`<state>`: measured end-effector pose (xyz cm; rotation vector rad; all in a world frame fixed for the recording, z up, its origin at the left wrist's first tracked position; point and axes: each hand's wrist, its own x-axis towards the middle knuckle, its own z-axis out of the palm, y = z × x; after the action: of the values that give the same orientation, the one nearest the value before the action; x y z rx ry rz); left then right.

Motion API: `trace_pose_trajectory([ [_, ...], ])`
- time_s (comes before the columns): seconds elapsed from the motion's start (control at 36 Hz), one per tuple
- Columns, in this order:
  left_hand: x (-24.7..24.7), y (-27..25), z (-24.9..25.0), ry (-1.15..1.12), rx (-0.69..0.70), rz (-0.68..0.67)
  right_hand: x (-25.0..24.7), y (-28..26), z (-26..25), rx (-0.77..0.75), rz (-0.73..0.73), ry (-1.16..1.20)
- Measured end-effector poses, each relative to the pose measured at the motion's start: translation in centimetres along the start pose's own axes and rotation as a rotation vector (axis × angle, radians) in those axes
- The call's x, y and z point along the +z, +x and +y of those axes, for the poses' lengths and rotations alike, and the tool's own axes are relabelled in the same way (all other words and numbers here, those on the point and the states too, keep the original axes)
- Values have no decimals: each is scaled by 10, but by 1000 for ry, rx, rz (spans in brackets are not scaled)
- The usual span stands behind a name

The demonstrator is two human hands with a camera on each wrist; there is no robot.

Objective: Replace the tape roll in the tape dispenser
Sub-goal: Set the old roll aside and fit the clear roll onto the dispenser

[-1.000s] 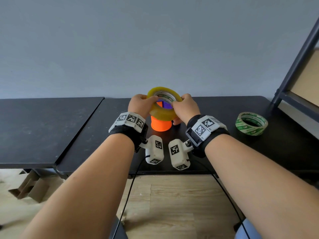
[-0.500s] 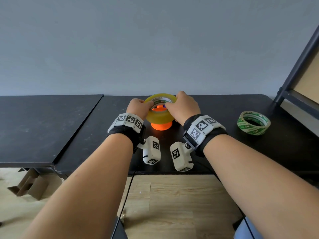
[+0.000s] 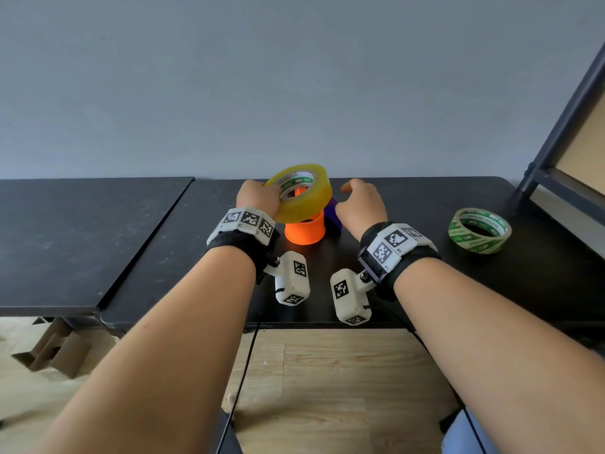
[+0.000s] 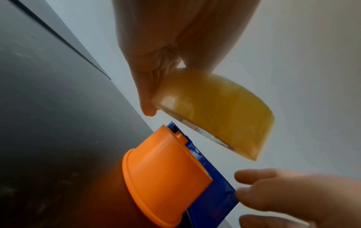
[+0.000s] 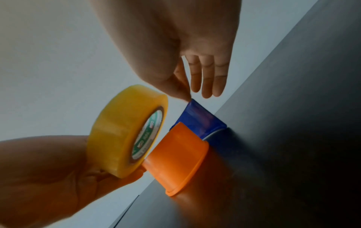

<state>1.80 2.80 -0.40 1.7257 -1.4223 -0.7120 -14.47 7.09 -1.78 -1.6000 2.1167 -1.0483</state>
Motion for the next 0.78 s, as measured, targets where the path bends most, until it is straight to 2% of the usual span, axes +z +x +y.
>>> trace_pose_trajectory([
  [0.25,-1,0,-1,82,35,10,1,12,9,-20,-35,-136],
  [0.5,1,1,-2,101,62,10,-5,19,10,81,-45,-115],
  [0.64,7,-2,2,79,61,-2,-6,13,3,133,-3,22],
  [0.78,15,-6,5,81,54,-31,-8,5,-4,118,19,178],
])
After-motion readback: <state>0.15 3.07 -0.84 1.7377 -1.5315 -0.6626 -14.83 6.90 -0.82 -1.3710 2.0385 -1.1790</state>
